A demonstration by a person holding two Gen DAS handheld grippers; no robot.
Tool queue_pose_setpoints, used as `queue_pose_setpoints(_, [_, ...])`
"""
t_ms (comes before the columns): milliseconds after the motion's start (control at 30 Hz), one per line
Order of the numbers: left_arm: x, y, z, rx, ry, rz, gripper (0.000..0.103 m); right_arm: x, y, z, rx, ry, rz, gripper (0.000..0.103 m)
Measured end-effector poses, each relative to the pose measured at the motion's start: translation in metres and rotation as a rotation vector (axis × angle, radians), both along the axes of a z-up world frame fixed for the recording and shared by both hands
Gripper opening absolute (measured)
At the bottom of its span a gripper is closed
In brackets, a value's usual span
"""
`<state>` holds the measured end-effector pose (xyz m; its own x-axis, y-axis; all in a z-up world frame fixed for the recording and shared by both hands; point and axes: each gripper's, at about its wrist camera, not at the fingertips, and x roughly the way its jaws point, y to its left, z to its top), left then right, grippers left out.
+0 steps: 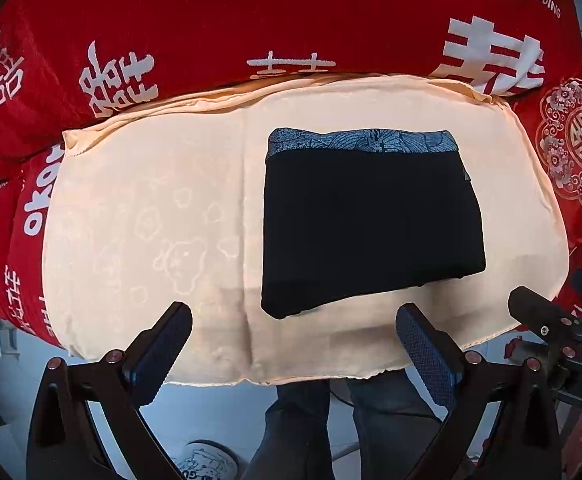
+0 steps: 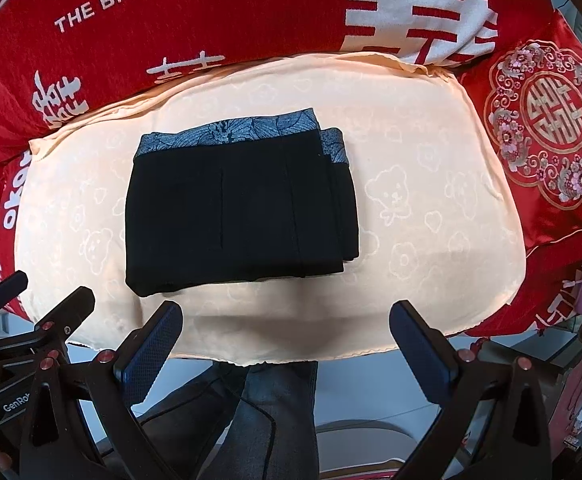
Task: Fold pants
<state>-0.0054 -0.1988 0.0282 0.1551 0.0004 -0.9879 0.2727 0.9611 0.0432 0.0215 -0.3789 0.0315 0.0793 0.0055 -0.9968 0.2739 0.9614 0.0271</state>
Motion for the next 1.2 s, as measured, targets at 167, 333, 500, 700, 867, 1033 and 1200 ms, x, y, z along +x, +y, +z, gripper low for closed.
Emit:
queue_pose_setpoints(167, [-0.0003,-0.0015,0.0004,0.002,-0.004,-0.006,0.102,-0.0005,0.0002,-0.0008,-0.001,0.001,0.0,0.103])
queue_pose_setpoints(333, [0.0009,-0.0007,-0.0007,-0.001,0.004,-0.007,0.102,-0.0009,0.0001,-0.0018,-0.002,0.001,0.002,0.103])
queue_pose_setpoints(500, [0.001,-0.0011,-0.002,0.0,0.007,0.002,0.102,0.0001,0.0,-0.0021,-0.004,0.005,0.007,0.103])
queue_pose_setpoints(700, [0.0005,-0.002,-0.0022,-0.007,0.009,0.003,0.102,0.0026,0.0002,-0.0029,-0.006,0.009,0.017,0.103])
queue_pose_setpoints(867, [0.0018,0.0004,-0.0039,-0.01,0.021,0.011,0.102,0.0029,0.0014,-0.0033,-0.006,0.009,0.018,0.103])
queue_pose_setpoints(1033, [0.0023,0.0022,-0.0049,-0.01,0.023,0.013,0.102,0.0036,0.0019,-0.0039,-0.008,0.012,0.02,0.103])
queue_pose_setpoints(1200, [0.003,0.0033,-0.0073,-0.021,0.033,0.026,0.102,0.0047,0.0027,-0.0059,-0.011,0.018,0.023,0.103])
